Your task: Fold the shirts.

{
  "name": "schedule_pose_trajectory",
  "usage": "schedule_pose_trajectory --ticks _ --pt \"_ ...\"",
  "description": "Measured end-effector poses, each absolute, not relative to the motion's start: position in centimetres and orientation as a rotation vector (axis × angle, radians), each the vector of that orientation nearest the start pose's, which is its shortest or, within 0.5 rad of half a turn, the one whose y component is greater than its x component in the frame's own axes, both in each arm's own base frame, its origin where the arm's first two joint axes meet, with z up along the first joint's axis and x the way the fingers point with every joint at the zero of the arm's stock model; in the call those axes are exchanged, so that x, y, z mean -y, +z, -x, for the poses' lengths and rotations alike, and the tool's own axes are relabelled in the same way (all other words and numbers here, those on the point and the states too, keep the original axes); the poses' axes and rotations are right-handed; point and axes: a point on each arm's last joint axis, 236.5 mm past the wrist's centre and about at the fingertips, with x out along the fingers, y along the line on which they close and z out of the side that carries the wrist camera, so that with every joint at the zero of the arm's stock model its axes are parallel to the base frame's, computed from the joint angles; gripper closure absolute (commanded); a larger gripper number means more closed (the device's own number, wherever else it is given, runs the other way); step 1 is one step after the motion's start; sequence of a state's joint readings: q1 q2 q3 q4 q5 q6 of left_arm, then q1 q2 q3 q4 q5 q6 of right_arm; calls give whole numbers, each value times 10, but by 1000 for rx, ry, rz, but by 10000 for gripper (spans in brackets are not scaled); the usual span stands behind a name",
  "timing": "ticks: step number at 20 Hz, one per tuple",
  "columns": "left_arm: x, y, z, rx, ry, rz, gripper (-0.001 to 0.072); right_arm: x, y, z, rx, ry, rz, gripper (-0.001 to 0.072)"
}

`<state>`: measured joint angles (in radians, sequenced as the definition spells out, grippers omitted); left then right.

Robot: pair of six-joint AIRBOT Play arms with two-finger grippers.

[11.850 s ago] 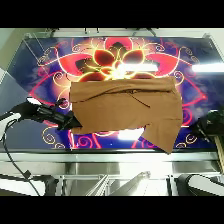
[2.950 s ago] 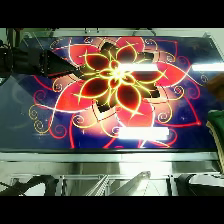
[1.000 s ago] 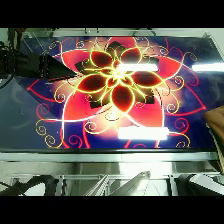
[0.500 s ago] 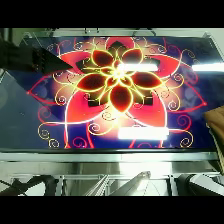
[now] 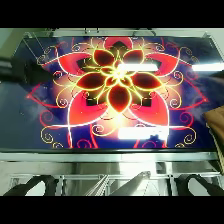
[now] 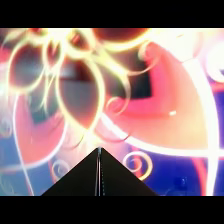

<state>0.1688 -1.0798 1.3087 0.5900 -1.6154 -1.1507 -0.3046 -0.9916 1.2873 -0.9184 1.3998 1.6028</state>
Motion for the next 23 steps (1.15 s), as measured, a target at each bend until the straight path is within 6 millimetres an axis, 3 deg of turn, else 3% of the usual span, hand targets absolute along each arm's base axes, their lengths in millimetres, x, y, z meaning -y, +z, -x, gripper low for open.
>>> schedule_pose_trajectory --ticks 4,6,8,13,23 --pt "153 124 -251 -1098 -869 446 687 -157 124 -298 -1085 462 -521 694" --pt "155 86 -228 -1144 -849 478 688 -191 93 -276 -1136 515 -502 694" --pt "157 60 -211 -1176 -837 500 688 -211 73 -264 -1172 542 -497 693" --pt "159 36 -196 -1194 -827 514 690 -230 57 -253 -1202 566 -511 692" --pt "159 31 -194 -1190 -819 517 691 -242 58 -236 -1260 612 -555 692"
